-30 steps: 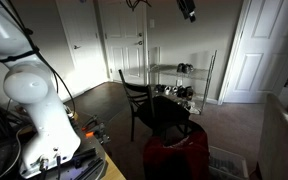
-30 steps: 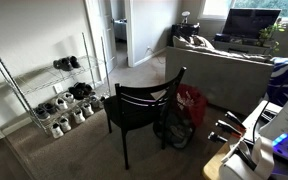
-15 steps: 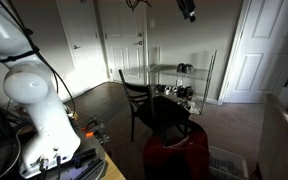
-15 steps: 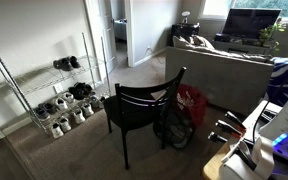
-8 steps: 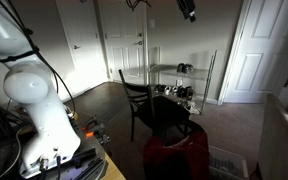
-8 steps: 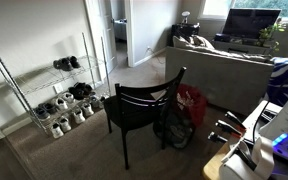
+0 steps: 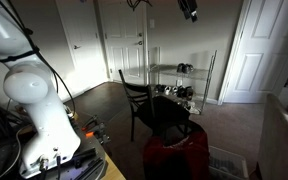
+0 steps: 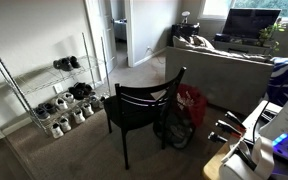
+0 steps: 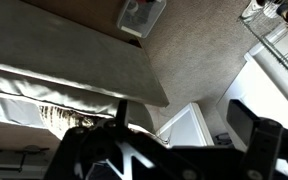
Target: Put the red t-shirt in the black laundry bag.
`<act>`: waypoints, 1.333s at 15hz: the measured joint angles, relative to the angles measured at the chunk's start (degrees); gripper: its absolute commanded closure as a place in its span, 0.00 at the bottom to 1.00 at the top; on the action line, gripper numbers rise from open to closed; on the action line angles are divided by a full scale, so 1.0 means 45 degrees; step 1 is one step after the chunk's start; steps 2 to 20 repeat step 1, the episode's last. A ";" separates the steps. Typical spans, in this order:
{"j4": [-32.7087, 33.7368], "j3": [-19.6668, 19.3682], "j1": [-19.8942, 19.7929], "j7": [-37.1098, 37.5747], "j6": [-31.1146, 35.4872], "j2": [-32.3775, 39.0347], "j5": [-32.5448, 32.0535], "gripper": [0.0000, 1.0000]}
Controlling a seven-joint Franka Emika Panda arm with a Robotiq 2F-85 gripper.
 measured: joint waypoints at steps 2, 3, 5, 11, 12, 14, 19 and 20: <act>0.0000 -0.0003 -0.0001 0.0000 0.0000 0.0001 0.0000 0.00; 0.0000 -0.0003 -0.0001 0.0000 0.0000 0.0001 0.0000 0.00; 0.0000 -0.0003 -0.0001 0.0000 0.0000 0.0001 0.0000 0.00; 0.0000 -0.0003 -0.0001 0.0000 0.0000 0.0001 0.0000 0.00; 0.0000 -0.0003 -0.0001 0.0000 0.0000 0.0001 0.0000 0.00; 0.0000 -0.0003 -0.0001 0.0000 0.0000 0.0001 0.0000 0.00; 0.0000 -0.0003 -0.0001 0.0000 0.0000 0.0001 0.0000 0.00; 0.0000 -0.0003 -0.0001 0.0000 0.0000 0.0001 0.0000 0.00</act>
